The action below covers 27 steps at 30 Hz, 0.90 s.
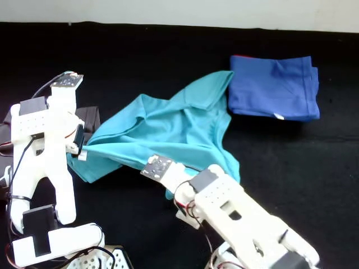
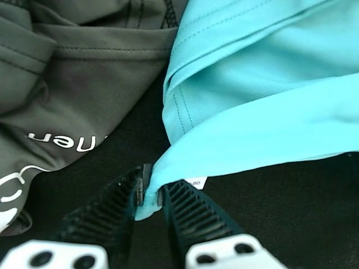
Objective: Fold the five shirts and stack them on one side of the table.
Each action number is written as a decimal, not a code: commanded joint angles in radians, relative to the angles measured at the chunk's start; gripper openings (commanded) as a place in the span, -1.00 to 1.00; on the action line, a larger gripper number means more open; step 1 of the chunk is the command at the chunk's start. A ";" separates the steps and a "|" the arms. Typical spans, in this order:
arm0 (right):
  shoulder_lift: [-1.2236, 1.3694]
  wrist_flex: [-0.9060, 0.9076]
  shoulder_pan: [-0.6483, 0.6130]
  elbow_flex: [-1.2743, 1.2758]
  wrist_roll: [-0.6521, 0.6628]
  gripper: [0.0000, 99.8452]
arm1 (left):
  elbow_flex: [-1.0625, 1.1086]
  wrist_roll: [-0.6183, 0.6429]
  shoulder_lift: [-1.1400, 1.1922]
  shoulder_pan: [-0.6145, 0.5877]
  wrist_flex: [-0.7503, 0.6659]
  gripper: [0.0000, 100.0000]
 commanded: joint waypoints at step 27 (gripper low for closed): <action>-0.668 0.228 0.704 -0.012 0.161 -0.99 | 0.077 -0.008 -0.035 0.062 0.023 -0.98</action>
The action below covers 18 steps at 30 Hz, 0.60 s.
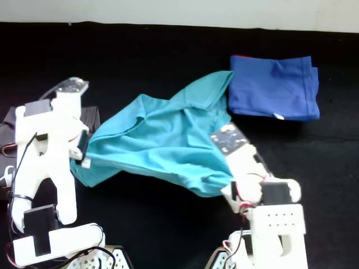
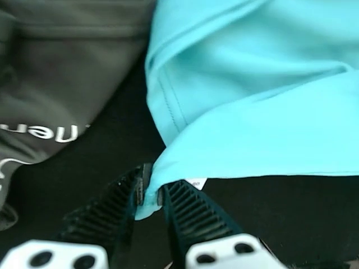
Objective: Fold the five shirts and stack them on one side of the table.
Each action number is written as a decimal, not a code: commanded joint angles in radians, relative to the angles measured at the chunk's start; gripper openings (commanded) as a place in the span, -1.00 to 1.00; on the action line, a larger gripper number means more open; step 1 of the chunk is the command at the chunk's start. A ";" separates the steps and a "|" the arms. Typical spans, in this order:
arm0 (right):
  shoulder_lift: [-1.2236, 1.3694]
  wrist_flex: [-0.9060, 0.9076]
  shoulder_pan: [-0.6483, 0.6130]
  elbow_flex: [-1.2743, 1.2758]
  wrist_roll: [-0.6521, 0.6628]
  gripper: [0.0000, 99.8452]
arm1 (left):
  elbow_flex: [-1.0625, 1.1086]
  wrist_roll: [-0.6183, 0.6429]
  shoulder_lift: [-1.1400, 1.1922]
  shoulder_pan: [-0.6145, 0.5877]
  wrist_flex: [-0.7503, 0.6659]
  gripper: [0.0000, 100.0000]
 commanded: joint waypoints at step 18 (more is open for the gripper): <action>-0.179 -0.521 0.309 -0.260 -0.068 -0.99 | -0.519 0.103 -0.045 0.162 0.331 -0.98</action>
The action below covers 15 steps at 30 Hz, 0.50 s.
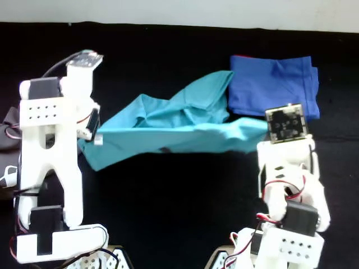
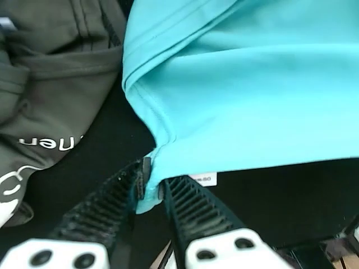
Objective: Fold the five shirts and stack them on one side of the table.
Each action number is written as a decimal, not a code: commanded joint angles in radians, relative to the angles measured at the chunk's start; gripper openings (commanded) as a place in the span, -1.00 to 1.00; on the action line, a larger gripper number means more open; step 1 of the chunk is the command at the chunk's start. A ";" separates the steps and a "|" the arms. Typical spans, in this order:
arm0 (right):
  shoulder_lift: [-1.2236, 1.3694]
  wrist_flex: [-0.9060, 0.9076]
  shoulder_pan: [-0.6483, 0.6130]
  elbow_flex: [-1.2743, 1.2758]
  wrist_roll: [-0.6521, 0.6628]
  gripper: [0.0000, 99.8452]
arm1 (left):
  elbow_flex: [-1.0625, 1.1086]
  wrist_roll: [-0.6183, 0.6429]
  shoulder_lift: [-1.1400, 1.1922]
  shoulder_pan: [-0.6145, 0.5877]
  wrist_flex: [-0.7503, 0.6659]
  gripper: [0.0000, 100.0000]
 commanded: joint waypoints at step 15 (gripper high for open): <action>0.277 -0.179 0.039 -0.722 -0.037 -0.99 | -0.498 0.058 -0.283 0.025 0.135 -0.98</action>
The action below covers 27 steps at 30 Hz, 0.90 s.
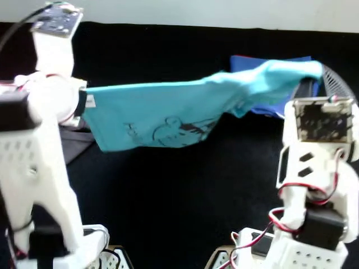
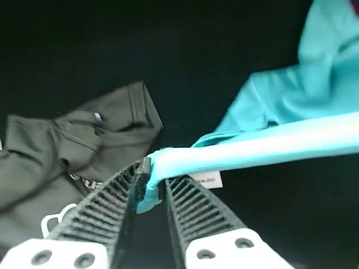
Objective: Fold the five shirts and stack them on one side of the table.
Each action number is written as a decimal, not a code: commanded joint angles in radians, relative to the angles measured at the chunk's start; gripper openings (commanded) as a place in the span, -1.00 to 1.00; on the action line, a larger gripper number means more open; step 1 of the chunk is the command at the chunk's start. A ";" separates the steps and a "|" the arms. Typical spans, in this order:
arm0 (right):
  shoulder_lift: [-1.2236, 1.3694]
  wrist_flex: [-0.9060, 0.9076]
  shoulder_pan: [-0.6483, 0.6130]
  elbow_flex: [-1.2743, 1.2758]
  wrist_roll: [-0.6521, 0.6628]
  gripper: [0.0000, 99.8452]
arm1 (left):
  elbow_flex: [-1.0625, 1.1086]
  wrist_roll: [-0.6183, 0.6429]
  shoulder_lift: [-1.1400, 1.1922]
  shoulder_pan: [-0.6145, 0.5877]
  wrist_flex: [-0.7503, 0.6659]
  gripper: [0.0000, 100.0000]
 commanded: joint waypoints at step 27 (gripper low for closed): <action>0.071 0.561 0.022 -0.777 -0.149 -0.99 | -0.039 0.000 -0.562 -0.002 -0.121 -0.98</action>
